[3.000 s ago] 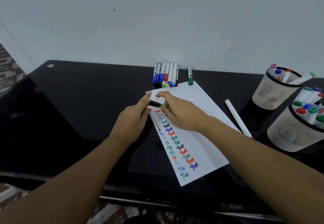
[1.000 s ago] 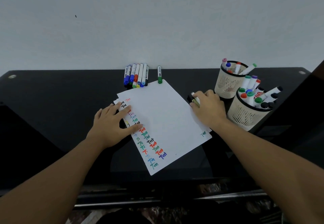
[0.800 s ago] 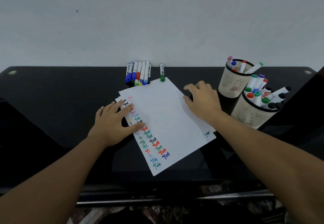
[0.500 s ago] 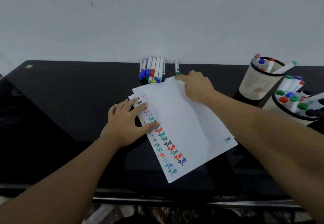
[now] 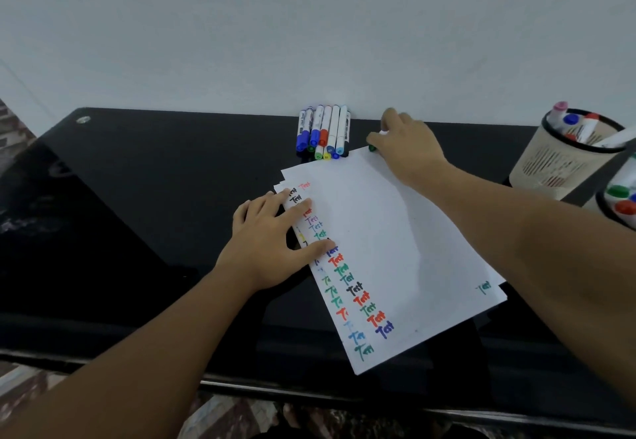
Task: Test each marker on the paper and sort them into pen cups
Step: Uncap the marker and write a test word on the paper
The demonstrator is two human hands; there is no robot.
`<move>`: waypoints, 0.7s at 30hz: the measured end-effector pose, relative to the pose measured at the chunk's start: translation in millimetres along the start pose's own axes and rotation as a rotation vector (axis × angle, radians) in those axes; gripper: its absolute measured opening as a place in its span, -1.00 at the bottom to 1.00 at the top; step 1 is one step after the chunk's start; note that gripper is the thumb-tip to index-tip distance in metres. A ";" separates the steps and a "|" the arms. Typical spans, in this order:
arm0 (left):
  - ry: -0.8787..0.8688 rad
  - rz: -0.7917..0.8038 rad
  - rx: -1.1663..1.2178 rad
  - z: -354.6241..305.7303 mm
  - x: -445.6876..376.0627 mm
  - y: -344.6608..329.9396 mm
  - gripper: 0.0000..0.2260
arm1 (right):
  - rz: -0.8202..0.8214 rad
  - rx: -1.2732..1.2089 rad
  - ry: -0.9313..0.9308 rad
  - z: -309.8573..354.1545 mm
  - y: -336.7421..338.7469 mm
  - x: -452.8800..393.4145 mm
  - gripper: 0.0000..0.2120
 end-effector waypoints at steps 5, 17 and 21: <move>-0.004 -0.005 0.011 0.2 -0.3 1.1 -0.13 | -0.343 -0.079 0.141 13.2 34.0 10.2 -0.90; 0.022 -0.220 0.276 0.4 4.7 10.6 -0.37 | 0.209 -0.599 0.184 99.4 53.3 57.9 -0.65; -0.021 -0.260 0.249 -0.4 6.8 11.0 -0.48 | 0.259 -0.498 0.237 106.8 61.3 61.9 -0.67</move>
Point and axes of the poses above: each hand's wrist, its own x-axis away from the middle knuckle, its own y-axis out of the back of the hand, z = x × y, the point moved 4 cm from there along -x, towards the middle knuckle, and after that the axes turned 2 degrees about y, right-handed, at the moved point
